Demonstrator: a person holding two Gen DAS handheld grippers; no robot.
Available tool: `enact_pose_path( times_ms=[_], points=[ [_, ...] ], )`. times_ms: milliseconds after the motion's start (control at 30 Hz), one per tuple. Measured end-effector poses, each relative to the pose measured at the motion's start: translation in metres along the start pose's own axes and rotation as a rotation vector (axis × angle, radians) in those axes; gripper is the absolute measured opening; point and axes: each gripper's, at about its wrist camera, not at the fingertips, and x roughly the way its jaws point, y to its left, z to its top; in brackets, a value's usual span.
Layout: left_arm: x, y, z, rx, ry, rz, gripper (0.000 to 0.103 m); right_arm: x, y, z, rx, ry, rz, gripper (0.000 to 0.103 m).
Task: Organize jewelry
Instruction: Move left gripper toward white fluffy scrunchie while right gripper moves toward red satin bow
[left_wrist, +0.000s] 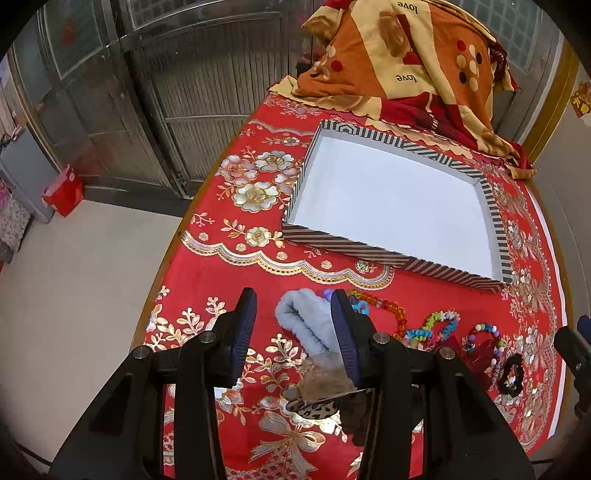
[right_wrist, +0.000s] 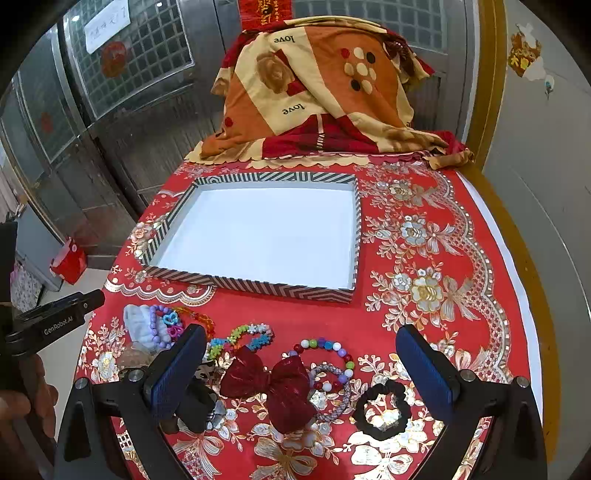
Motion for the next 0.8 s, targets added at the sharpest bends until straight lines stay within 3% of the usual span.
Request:
enact_pose_path(
  times_ms=[800],
  points=[
    [0.0050, 0.0032, -0.0027, -0.007, 0.028, -0.002, 0.041, 0.0096, 0.0078, -0.0008, -0.019, 0.039, 0.006, 0.102]
  ],
)
